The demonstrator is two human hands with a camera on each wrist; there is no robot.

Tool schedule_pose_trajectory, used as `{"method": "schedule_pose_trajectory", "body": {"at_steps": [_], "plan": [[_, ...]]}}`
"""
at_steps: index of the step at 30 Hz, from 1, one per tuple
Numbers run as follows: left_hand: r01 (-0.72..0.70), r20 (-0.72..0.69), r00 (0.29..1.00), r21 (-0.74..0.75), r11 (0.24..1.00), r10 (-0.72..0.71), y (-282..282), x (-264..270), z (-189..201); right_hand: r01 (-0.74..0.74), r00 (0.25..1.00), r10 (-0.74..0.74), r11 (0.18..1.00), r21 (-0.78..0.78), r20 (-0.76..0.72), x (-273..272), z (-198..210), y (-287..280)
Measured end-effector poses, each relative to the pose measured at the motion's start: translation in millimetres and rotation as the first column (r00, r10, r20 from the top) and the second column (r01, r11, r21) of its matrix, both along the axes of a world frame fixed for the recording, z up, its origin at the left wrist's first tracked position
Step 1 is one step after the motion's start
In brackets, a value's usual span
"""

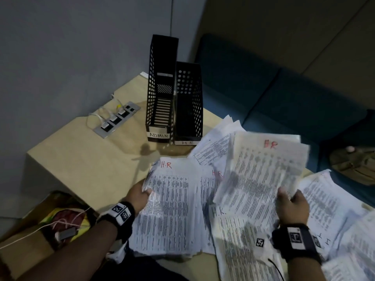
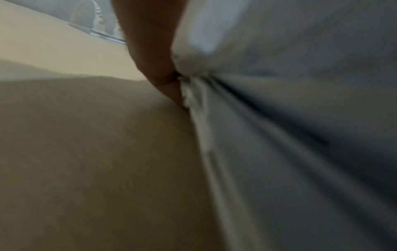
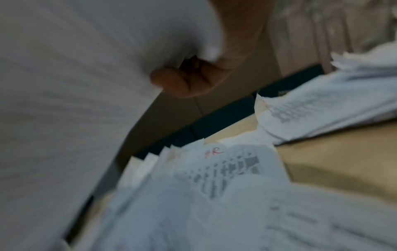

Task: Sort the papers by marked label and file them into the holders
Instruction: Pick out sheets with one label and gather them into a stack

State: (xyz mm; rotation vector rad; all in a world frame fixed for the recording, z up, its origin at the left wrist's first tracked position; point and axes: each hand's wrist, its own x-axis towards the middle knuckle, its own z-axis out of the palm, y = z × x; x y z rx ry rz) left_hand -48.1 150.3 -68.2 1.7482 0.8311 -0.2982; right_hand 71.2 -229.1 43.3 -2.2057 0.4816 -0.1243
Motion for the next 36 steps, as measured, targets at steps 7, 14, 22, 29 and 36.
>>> {"method": "schedule_pose_trajectory", "body": {"at_steps": [7, 14, 22, 29, 36], "plan": [[0.021, 0.055, 0.998, -0.008, 1.000, -0.020, -15.5, 13.4, 18.3, -0.170, 0.964, 0.180, 0.983, 0.066, -0.197, -27.1, -31.7, 39.7], [-0.013, -0.001, 1.000, -0.214, 0.977, 0.013, -29.8, 22.3, 21.4, -0.400, 0.822, 0.442, 0.897, 0.189, -0.359, -63.0, -73.1, 91.7], [0.130, 0.207, 0.969, 0.036, 0.991, -0.135, -28.2, 9.5, 38.5, -0.535, 0.719, 0.583, 0.812, 0.235, -0.377, -69.0, -63.4, 116.6], [0.215, 0.436, 0.896, -0.257, 0.942, -0.086, -28.9, 6.6, 52.3, -0.301, 0.912, 0.383, 0.867, 0.397, -0.146, -13.4, -32.6, 131.3], [0.190, 0.436, 0.874, 0.100, 0.977, -0.214, -12.9, 19.5, 64.3, -0.566, 0.762, 0.634, 0.750, 0.341, -0.131, -26.9, -30.3, 142.8]]}}
